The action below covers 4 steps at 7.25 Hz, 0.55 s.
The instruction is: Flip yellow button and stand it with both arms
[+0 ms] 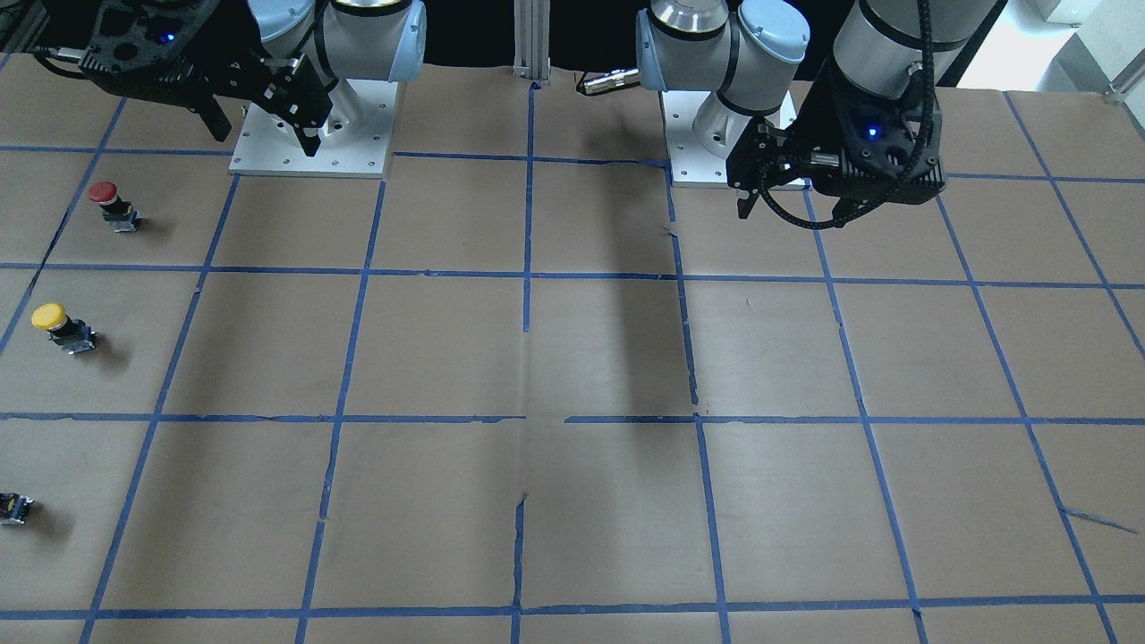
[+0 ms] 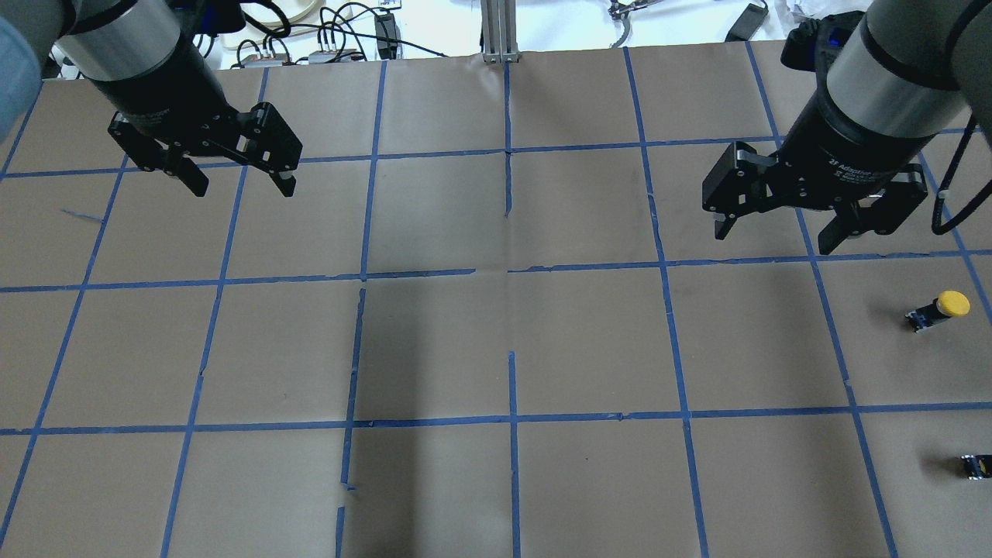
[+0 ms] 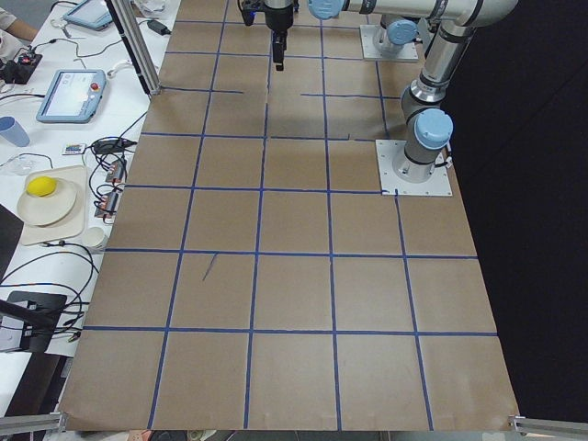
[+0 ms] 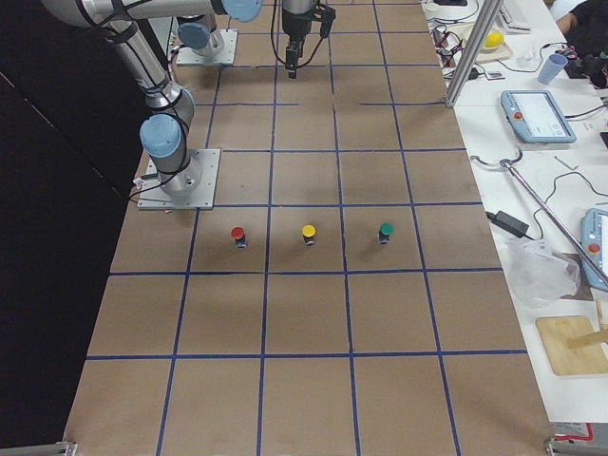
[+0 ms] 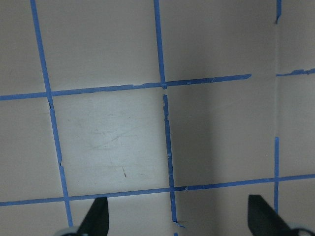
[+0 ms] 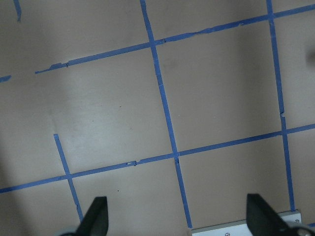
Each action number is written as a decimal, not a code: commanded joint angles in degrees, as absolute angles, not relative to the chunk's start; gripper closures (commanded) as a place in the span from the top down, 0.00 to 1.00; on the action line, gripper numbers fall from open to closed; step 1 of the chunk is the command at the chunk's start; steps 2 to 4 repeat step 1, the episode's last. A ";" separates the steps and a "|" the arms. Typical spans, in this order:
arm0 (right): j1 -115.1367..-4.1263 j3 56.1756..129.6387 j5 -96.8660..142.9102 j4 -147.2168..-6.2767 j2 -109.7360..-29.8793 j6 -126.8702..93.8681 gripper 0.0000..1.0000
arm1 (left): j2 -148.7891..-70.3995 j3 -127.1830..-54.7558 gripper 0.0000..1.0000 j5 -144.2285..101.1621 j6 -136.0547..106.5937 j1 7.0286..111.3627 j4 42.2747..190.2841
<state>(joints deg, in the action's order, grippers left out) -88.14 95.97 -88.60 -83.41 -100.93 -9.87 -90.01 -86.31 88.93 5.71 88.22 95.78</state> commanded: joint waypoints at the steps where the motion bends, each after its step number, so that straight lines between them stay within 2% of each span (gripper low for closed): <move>1: -88.15 95.98 -88.94 -83.32 -100.99 -9.93 1.00 | -90.09 -86.31 1.00 88.95 5.71 88.15 95.71; 4: -88.15 95.98 -88.94 -83.32 -100.99 -9.93 1.00 | -90.09 -86.31 1.00 88.95 5.71 88.15 95.71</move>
